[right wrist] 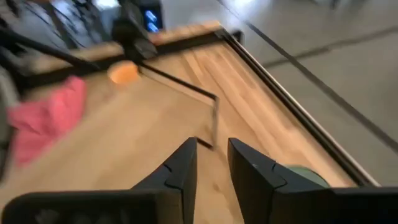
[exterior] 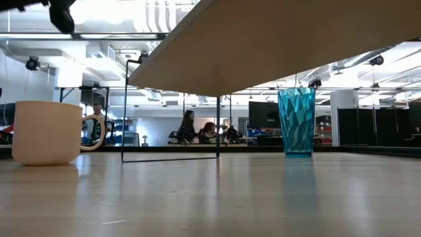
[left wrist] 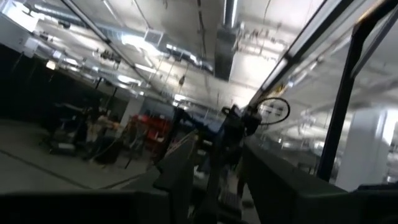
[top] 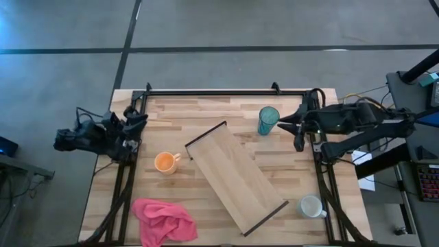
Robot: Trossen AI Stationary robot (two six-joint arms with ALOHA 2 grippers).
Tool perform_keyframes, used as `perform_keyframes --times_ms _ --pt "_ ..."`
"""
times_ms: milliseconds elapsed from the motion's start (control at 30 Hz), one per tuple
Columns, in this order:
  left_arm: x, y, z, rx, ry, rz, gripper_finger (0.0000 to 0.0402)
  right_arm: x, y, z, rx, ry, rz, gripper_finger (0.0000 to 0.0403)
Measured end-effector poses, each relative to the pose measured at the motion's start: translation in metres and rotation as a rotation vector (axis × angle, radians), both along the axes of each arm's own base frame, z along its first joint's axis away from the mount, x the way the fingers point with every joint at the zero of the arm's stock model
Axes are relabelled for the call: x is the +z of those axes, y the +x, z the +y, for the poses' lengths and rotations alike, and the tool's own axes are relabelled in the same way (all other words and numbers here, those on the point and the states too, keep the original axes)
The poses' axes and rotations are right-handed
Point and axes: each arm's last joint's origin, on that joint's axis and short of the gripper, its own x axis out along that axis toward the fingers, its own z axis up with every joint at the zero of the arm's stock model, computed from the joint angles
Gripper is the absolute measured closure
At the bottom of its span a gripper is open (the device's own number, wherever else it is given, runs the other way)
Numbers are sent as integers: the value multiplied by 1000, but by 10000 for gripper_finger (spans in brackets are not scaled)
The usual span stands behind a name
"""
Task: Stack small to large cups/mugs on shelf
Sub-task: Put the blue glass on the shelf
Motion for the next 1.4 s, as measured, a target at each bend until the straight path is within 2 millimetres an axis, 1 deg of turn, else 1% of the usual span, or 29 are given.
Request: perform_keyframes --times_ms 133,200,367,533,667,767,833,933,1033,1233,1400 --pt "31 -1 0 -1 23 120 277 1 3 -3 -56 11 114 326" --pt "44 -1 0 -1 39 210 277 1 5 -4 -90 31 152 328" --pt "75 7 -1 -4 72 446 277 -4 13 -9 -140 94 185 326" --pt "103 18 -3 -15 21 628 277 -10 22 -14 -91 193 239 326" --pt "118 24 -5 -14 4 739 277 -17 29 -19 -111 188 296 328" --pt "123 27 -5 -13 14 814 277 -22 33 -22 -129 180 347 327" --pt "126 28 -6 -35 -2 832 277 -26 35 -25 -146 180 387 326" --pt "128 28 -7 -65 -65 838 277 -30 39 -28 -161 178 424 326" --pt "128 28 -7 -89 -147 822 277 -35 45 -31 -140 147 459 329" --pt "123 27 -7 -88 -160 830 277 -50 65 -37 -98 136 560 330" --pt "123 28 -7 -87 -160 833 277 -67 82 -53 -130 178 640 330"
